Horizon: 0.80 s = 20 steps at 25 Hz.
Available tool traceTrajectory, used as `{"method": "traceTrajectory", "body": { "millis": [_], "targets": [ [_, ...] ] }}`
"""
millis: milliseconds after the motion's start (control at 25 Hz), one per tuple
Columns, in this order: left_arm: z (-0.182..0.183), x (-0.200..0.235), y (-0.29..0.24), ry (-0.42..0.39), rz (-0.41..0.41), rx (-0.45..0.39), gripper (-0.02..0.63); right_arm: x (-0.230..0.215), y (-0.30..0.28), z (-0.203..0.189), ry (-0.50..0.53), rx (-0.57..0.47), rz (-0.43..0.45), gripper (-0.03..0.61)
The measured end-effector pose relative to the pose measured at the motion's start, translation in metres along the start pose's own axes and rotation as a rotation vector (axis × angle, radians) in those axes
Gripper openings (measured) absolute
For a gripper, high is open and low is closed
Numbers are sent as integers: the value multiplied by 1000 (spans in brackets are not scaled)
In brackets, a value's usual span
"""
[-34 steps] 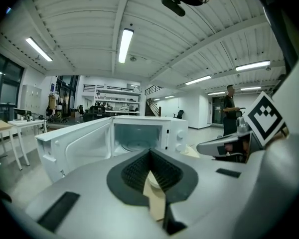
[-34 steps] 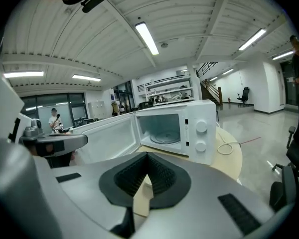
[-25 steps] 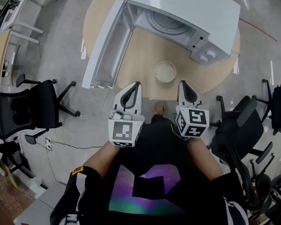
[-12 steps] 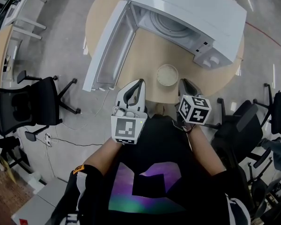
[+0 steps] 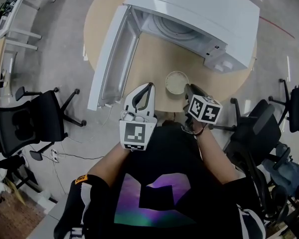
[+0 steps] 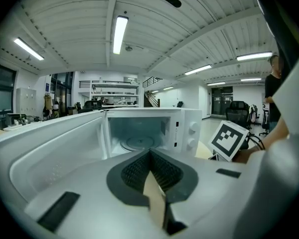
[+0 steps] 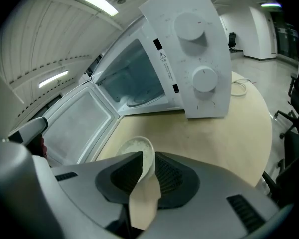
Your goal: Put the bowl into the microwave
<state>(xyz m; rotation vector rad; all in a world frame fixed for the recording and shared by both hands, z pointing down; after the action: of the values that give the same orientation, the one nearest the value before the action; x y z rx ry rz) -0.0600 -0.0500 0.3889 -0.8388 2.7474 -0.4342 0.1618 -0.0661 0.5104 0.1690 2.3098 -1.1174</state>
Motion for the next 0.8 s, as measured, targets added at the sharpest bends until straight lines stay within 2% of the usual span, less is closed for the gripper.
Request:
{"method": "traceTrajectory", "body": {
  "millis": [280,800],
  "targets": [
    [-8,5,-9,3,-26,16,43,-9,-13,-4,-117,32,-16,66],
    [-13,10,-11,15,-37,28,43,-24,-21,-10,-360,38,65,64]
  ]
}}
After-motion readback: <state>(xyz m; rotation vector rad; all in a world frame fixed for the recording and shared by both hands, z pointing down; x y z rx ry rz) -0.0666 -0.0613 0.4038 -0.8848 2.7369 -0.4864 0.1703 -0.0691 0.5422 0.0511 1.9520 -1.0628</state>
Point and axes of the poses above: the fingertips, and each gripper's own axes: y backward along the fingers, x to its left, z out of its top, the point moved 10 cm from there along y, backward along the fingers, and after that the axes turned 9 degrees about -y, right-handed, at the moved point
